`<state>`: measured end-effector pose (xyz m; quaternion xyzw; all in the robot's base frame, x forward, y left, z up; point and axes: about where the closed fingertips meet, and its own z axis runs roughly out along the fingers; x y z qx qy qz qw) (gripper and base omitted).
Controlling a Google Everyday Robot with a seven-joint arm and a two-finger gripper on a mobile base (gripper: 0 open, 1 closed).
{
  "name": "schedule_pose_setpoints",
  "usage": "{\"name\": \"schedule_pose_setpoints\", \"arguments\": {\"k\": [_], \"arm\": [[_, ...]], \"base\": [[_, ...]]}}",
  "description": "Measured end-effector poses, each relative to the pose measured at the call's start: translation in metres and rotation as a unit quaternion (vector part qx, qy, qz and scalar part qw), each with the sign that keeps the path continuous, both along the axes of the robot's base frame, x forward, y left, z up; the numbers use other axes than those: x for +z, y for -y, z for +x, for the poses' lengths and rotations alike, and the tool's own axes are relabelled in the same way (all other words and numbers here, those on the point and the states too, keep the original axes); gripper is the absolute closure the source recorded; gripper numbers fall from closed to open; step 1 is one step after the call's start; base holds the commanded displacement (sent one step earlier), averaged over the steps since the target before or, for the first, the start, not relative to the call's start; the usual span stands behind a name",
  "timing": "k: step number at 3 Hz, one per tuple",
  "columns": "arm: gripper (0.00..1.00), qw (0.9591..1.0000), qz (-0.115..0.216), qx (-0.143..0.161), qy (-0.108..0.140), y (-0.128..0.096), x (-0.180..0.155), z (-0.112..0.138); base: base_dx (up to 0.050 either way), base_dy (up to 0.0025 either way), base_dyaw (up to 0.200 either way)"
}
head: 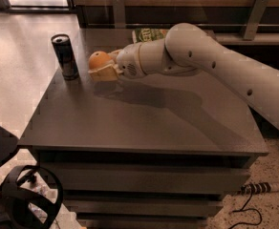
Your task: Move orange near redbull can
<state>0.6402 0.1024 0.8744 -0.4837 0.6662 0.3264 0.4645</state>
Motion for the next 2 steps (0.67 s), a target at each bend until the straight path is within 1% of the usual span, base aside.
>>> {"name": "schedule_pose_setpoints", "arguments": {"k": [1,2], "arm": [[1.00,0.9995,0.013,0.027,-0.012,-0.024,-0.013,0.000],[1.00,0.9979,0.029,0.055,-0.019,-0.047,-0.023,-0.002]], "base": [[0.000,0.00000,0.000],[0.000,0.00000,0.000]]}}
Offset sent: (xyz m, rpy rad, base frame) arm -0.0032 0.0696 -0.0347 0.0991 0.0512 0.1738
